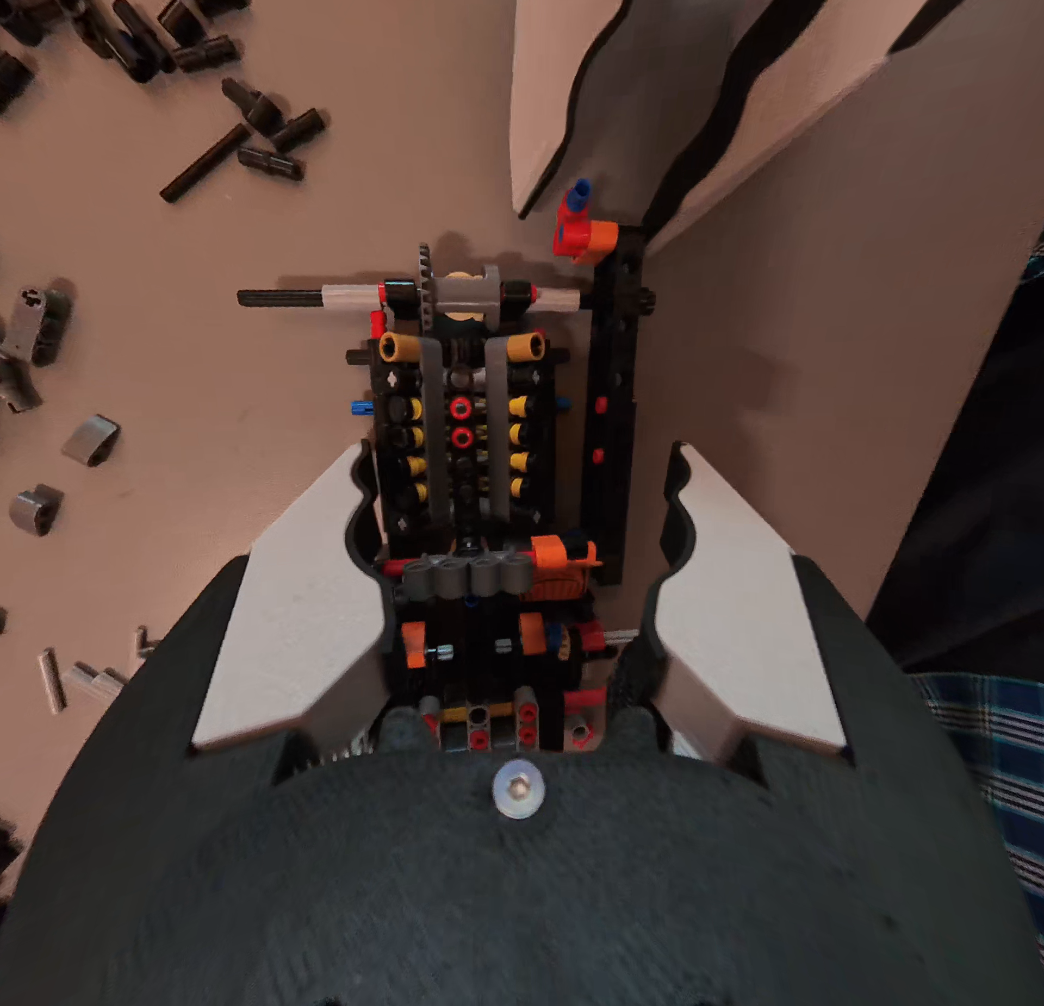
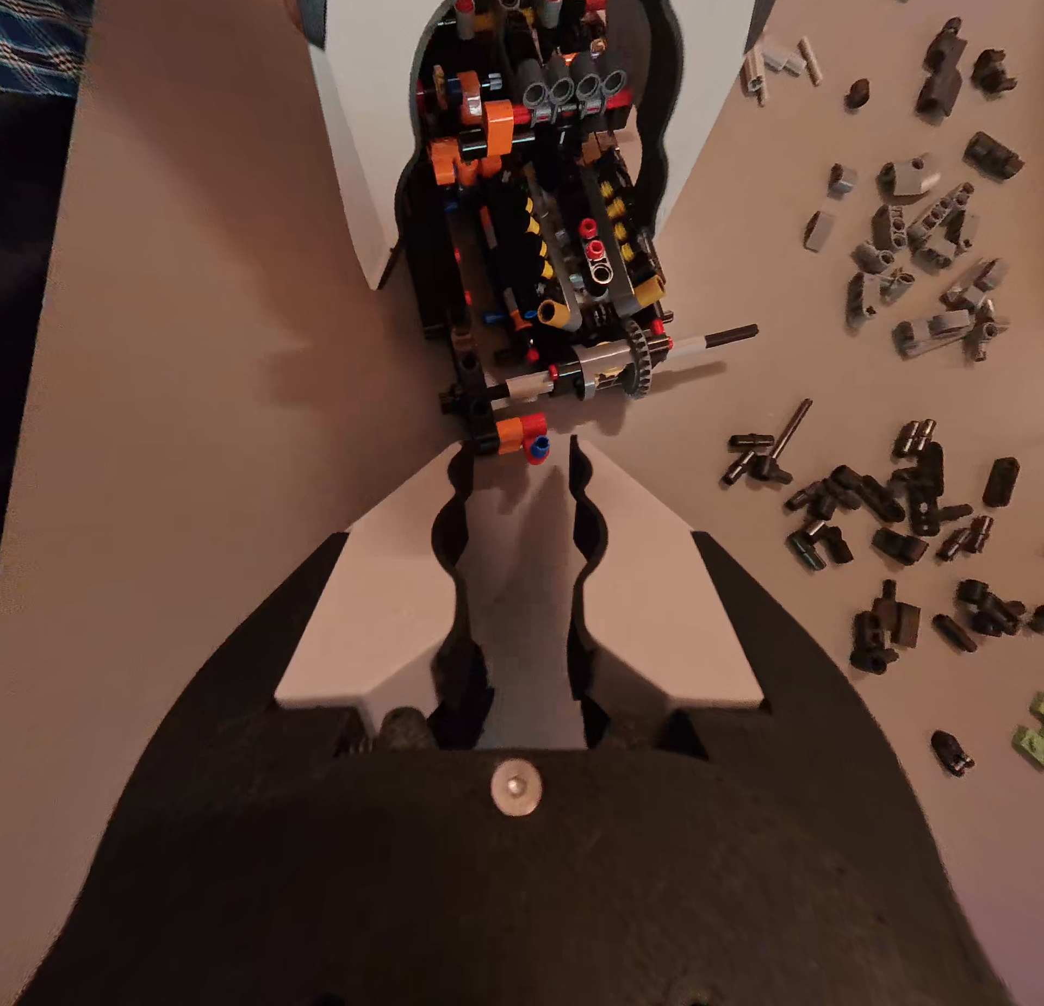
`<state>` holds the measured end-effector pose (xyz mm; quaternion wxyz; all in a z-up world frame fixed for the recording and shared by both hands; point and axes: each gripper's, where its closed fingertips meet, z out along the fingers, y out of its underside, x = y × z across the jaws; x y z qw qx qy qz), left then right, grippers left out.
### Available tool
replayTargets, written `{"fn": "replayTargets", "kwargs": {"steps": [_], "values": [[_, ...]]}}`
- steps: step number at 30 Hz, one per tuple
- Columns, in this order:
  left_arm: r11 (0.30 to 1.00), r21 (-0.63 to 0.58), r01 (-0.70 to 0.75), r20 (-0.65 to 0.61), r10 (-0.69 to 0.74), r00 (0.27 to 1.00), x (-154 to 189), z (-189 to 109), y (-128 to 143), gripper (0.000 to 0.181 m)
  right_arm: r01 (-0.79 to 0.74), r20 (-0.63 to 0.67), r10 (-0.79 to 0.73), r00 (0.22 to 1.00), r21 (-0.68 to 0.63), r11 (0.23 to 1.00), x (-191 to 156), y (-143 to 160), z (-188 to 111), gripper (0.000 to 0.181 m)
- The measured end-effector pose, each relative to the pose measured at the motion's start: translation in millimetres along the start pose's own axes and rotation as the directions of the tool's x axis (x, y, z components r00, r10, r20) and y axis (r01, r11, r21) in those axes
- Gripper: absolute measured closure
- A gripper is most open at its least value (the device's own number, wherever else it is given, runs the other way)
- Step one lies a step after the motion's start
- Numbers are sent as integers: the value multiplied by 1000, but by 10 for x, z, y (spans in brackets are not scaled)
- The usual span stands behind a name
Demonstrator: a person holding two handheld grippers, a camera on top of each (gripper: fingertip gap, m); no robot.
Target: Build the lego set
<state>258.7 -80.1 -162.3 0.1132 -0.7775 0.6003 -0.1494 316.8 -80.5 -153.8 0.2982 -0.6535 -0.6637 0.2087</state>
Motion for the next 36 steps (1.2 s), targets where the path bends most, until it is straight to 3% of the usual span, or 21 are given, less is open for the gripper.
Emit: {"fn": "replayTargets", "kwargs": {"steps": [4,10,28,36], "values": [[1000,-13,-26,44,26,999,-46,35,15,87,-18,9,18,1000,7,1000,35,7,19,157],[999,-14,-44,74,45,996,-90,39,18,96,-19,7,19,1000,-11,1000,54,26,50,155],[999,3,-42,72,42,997,-102,36,20,97,2,17,-2,1000,-19,1000,81,19,71,155],[998,10,-59,85,58,995,-91,43,27,95,-24,28,24,999,-20,1000,194,-5,11,132]]}}
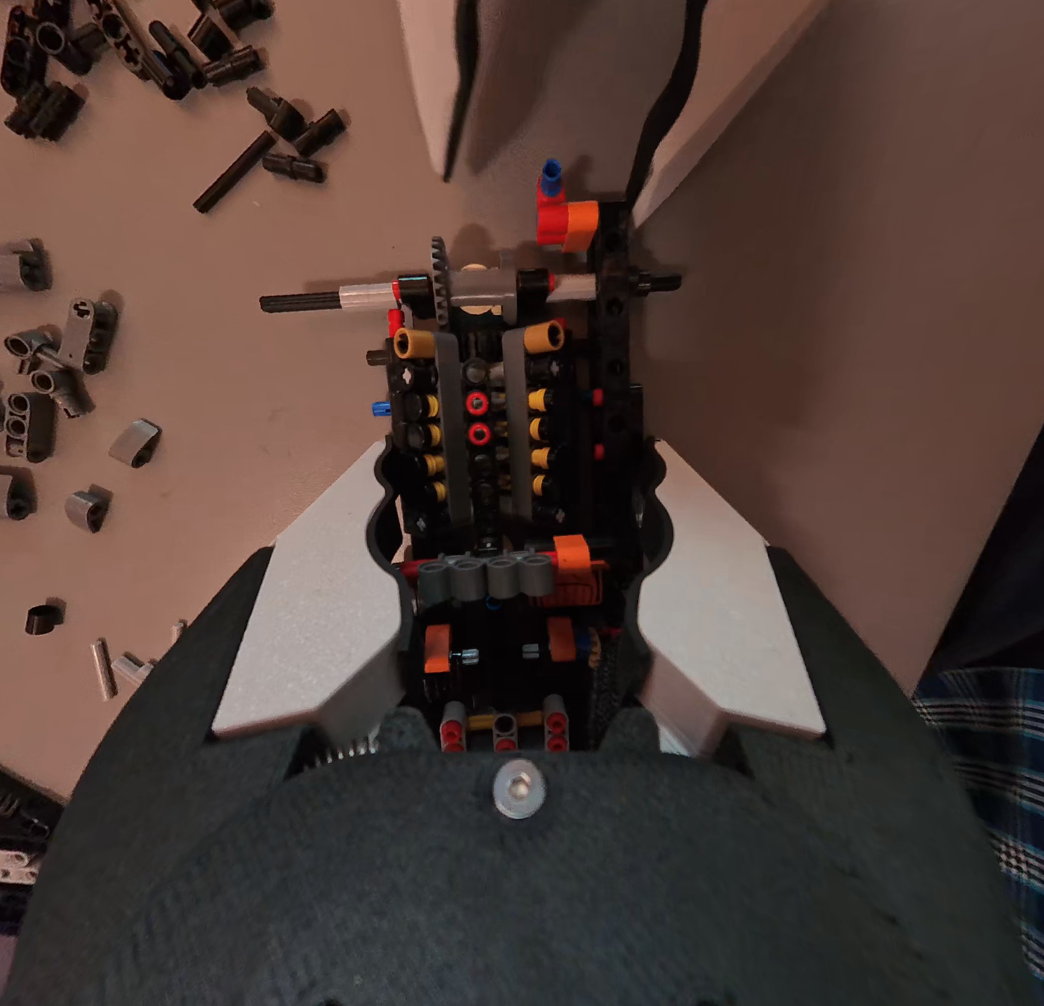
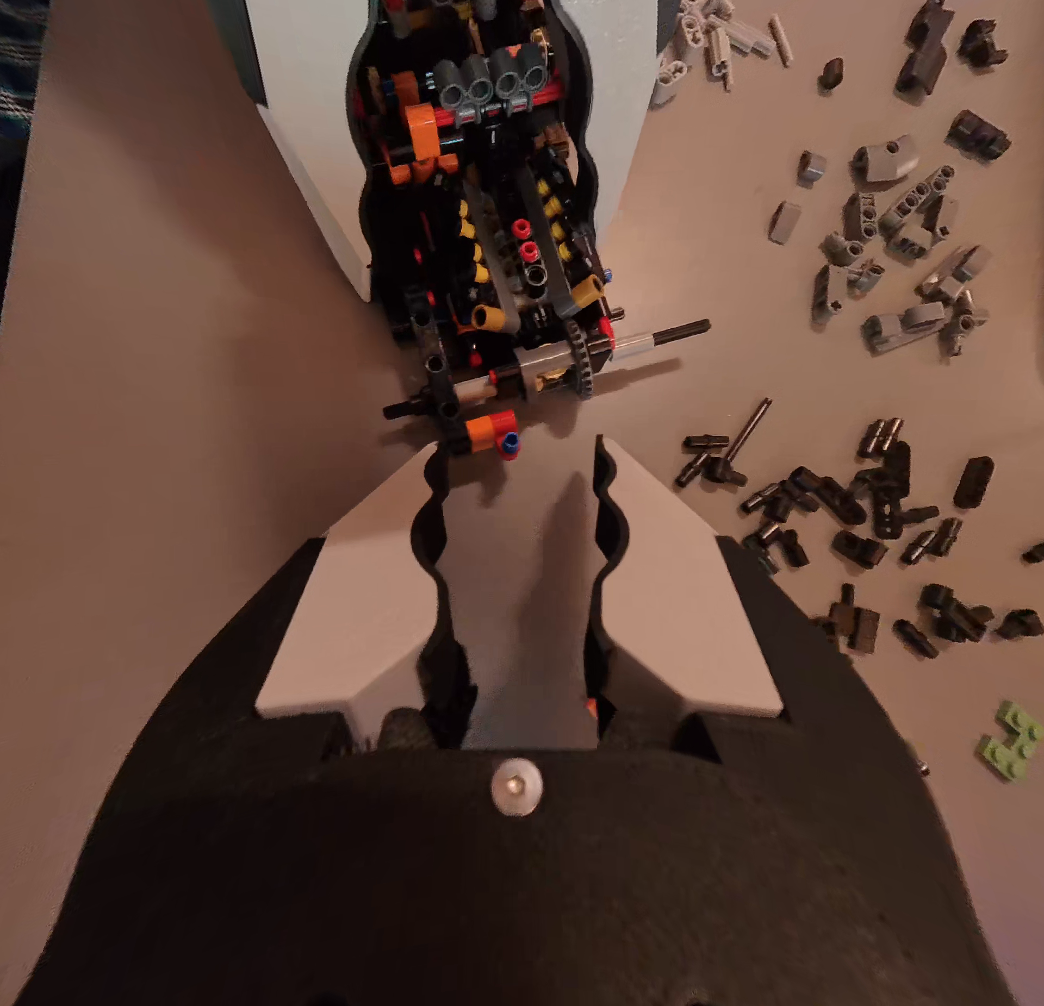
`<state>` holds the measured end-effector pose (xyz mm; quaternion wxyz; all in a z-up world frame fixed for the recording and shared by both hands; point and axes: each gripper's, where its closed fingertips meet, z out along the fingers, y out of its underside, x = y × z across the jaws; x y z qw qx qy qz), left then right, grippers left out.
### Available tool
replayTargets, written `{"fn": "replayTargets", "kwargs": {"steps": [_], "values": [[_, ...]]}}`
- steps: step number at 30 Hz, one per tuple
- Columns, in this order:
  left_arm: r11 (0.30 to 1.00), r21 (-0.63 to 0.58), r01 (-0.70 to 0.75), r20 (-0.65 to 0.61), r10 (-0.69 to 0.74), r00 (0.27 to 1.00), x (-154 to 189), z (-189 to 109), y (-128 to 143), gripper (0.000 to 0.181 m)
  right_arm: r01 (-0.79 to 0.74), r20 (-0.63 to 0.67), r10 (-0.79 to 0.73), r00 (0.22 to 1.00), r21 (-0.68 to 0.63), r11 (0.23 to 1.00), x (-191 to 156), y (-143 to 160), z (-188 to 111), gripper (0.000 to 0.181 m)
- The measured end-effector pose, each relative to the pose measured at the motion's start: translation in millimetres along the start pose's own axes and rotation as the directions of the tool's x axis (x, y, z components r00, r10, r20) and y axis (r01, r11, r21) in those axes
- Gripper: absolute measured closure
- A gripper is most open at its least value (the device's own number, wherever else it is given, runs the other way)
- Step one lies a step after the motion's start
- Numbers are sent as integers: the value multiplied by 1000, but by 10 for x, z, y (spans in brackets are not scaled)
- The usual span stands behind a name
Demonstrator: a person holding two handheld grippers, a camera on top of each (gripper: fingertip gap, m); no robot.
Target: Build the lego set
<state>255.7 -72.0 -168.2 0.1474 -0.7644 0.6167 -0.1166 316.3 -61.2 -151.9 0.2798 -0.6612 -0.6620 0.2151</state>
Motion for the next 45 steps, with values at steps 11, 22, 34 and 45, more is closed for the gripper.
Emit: {"fn": "replayTargets", "kwargs": {"steps": [11,22,34,45], "values": [[1000,13,-28,-16,28,999,-1,-8,13,96,68,185,-74,980,39,997,-45,-94,184,123],[999,28,-30,-17,30,999,-7,-8,11,97,73,200,-83,976,57,996,-49,-92,190,126],[999,24,-39,-17,40,999,48,1,23,87,79,196,-90,976,66,995,-83,-70,186,127],[996,72,-54,-25,56,998,16,-11,21,95,117,147,-127,981,77,990,-75,-96,185,129]]}}
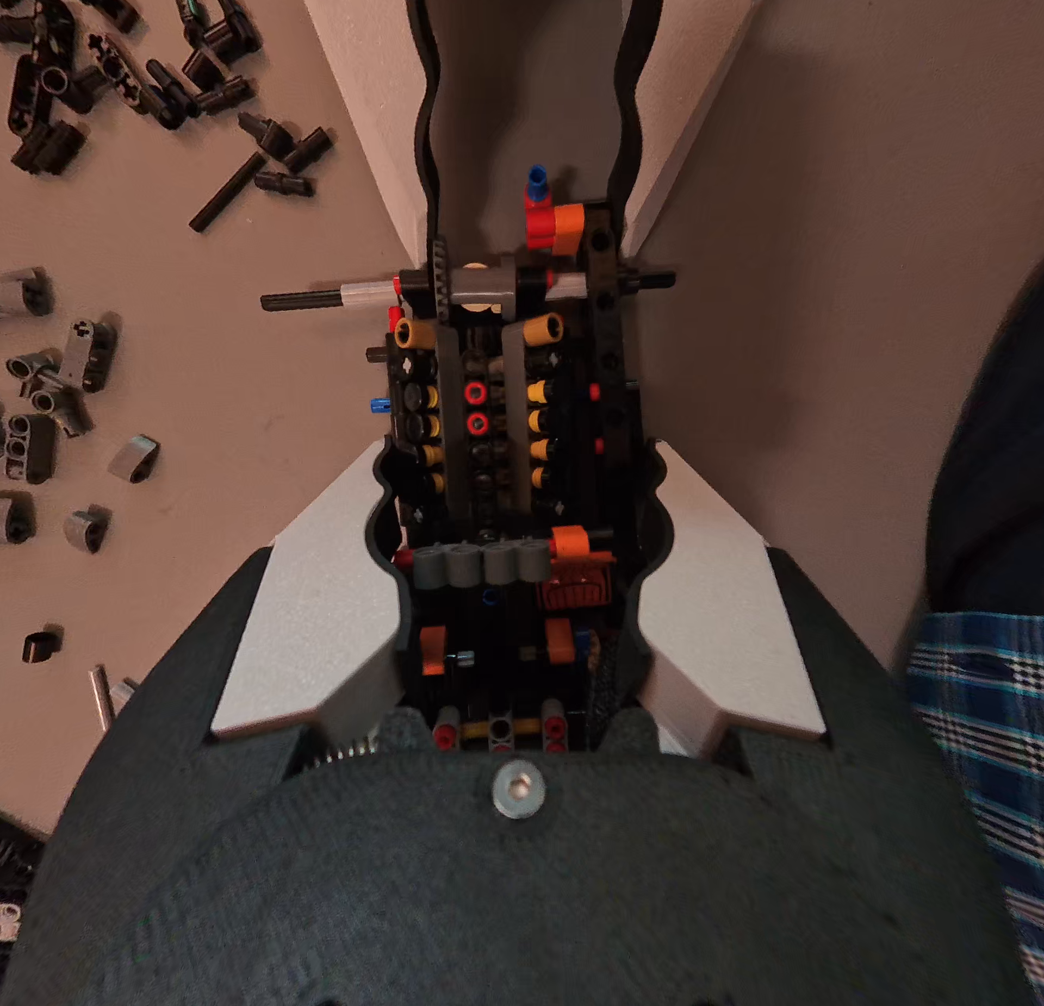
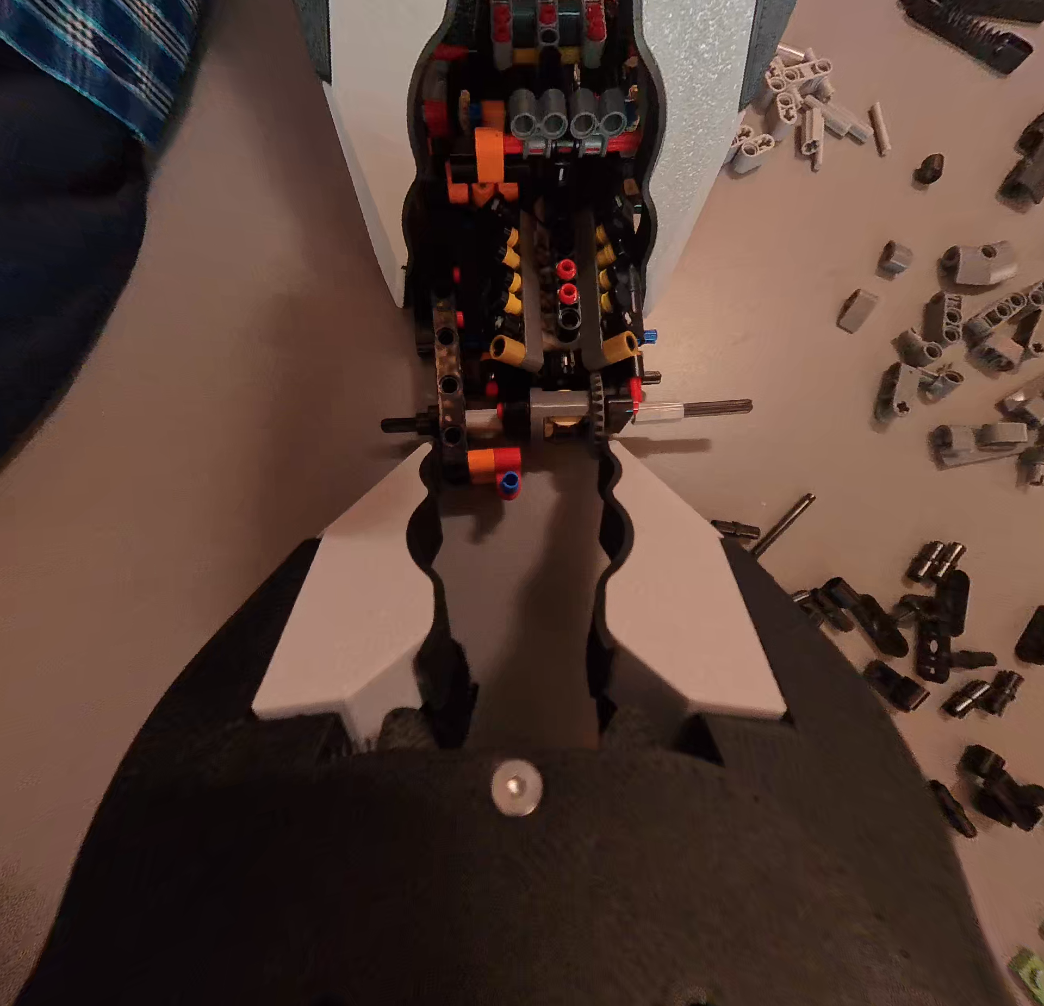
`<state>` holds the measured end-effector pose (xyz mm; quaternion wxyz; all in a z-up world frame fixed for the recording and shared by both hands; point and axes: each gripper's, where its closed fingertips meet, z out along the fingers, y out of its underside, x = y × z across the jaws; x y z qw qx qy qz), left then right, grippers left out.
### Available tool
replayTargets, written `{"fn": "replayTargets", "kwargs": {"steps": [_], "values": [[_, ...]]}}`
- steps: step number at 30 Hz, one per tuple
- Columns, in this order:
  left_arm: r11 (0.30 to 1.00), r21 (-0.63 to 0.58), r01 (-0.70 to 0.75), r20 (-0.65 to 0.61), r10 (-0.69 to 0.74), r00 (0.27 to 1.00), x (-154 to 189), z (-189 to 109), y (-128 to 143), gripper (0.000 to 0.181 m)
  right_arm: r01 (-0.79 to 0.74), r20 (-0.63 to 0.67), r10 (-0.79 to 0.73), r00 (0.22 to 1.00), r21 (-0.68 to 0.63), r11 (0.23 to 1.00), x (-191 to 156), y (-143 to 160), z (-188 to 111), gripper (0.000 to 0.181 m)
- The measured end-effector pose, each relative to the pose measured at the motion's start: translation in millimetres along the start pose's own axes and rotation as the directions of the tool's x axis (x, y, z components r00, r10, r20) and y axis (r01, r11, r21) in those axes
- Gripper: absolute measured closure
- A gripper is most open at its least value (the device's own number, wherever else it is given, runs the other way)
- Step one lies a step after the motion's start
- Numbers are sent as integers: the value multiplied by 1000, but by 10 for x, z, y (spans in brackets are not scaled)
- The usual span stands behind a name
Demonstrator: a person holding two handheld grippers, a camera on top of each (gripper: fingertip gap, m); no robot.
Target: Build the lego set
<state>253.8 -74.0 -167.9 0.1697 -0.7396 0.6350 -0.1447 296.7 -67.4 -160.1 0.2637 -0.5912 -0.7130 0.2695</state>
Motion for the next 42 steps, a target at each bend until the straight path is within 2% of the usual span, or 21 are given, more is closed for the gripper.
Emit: {"fn": "replayTargets", "kwargs": {"steps": [12,42], "values": [[997,45,-68,-33,69,997,12,-12,18,96,1,-47,-1,999,-11,1000,-41,-32,17,125],[991,72,-114,-73,119,990,1,-30,27,98,-66,-23,66,998,12,998,-44,-40,38,126]]}}
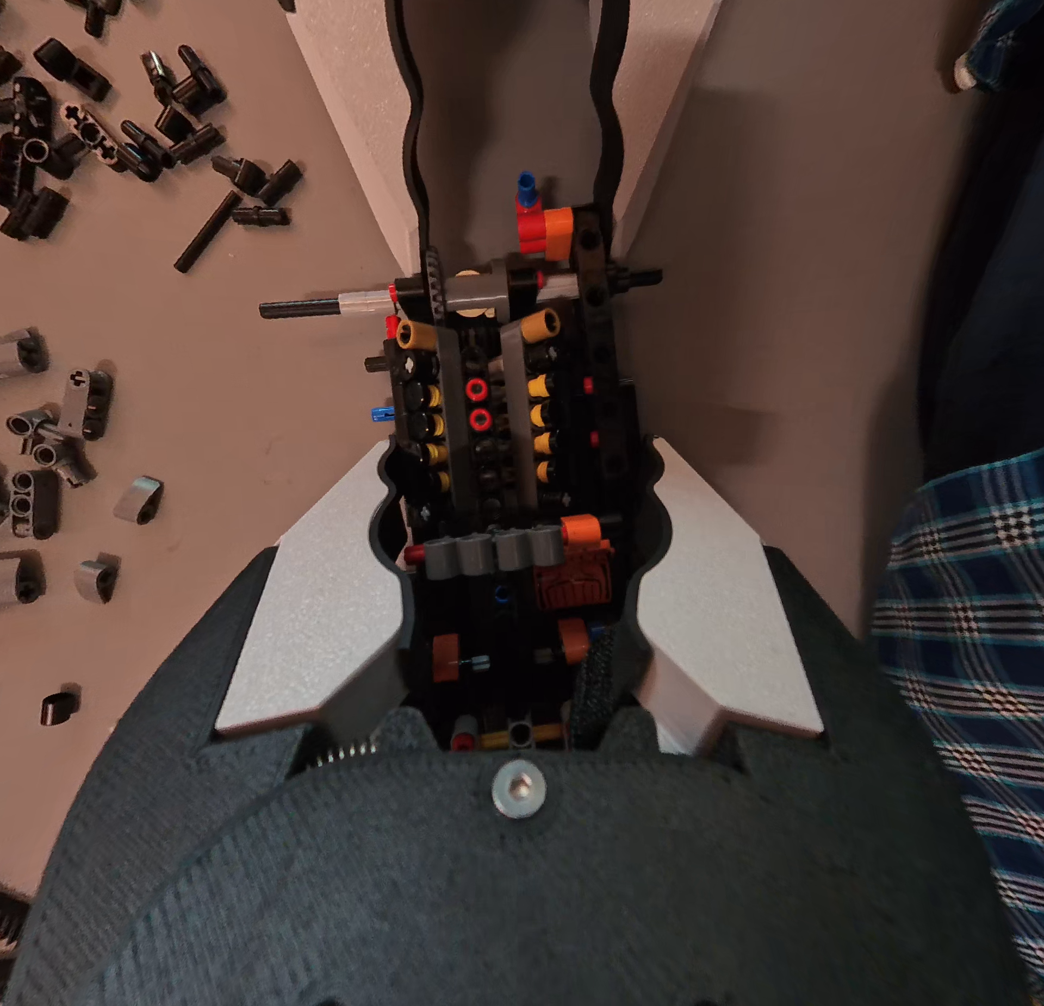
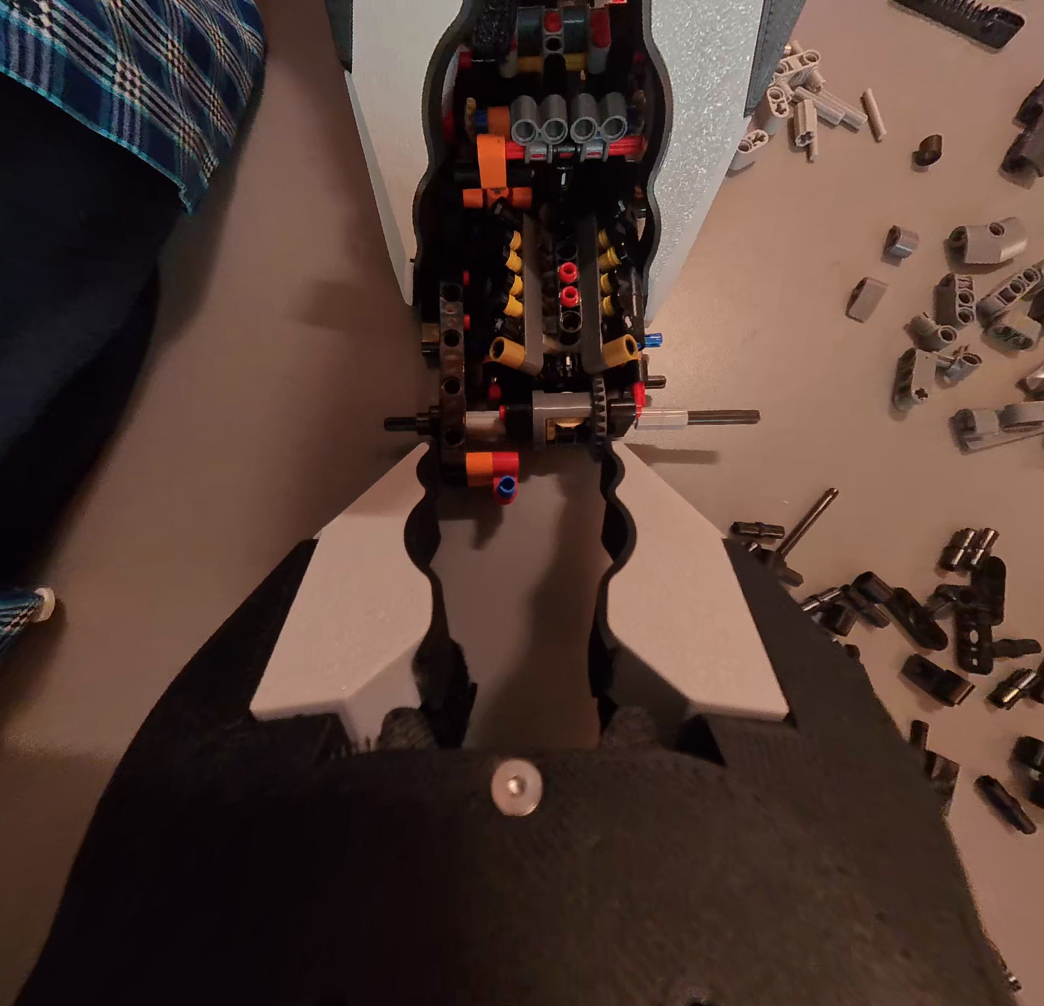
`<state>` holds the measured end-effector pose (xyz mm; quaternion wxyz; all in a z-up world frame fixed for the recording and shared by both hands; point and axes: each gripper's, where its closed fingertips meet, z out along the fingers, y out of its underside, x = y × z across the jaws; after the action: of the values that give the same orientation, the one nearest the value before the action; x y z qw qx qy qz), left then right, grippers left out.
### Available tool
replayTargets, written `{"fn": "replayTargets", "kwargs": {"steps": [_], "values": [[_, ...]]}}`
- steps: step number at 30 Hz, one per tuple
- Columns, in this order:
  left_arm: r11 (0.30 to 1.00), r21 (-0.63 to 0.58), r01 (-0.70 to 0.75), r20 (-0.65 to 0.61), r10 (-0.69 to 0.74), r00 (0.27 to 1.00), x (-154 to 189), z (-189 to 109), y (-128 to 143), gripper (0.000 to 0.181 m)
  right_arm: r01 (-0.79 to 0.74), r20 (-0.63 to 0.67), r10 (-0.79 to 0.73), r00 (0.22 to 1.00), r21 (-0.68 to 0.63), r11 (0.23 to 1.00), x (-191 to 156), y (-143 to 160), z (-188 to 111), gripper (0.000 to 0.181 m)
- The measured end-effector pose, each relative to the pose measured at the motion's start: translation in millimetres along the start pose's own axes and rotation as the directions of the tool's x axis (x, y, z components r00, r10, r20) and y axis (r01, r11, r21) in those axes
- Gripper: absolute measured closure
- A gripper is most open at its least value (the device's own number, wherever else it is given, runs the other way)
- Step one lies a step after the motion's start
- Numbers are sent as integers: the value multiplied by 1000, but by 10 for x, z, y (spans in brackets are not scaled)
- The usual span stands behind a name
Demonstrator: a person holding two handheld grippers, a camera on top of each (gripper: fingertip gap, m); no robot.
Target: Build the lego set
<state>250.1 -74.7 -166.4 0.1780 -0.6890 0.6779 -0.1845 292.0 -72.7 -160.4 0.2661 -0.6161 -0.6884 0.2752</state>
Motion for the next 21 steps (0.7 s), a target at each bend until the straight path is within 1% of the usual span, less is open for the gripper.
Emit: {"fn": "replayTargets", "kwargs": {"steps": [3,6,9,11,13,18,21], "values": [[1000,3,-1,-4,1,1000,-3,-1,-2,98,-8,6,8,1000,1,1000,0,2,1,126],[1000,5,15,-3,-15,1000,-2,1,-8,98,-39,39,39,998,7,999,-13,11,6,125],[1000,2,26,-2,-26,1000,10,-1,-9,96,-50,42,49,998,11,999,13,14,-33,118],[999,1,48,-13,-48,999,26,-18,2,88,-58,46,58,997,14,998,22,8,-73,114],[998,2,65,-3,-65,998,26,-38,19,86,-52,38,52,998,11,999,37,11,-104,110],[994,23,105,49,-106,993,54,-202,79,83,-28,19,27,999,16,999,58,-37,-211,107],[989,42,144,92,-147,985,60,-323,167,83,4,9,-4,1000,38,999,23,-200,-292,106]]}}
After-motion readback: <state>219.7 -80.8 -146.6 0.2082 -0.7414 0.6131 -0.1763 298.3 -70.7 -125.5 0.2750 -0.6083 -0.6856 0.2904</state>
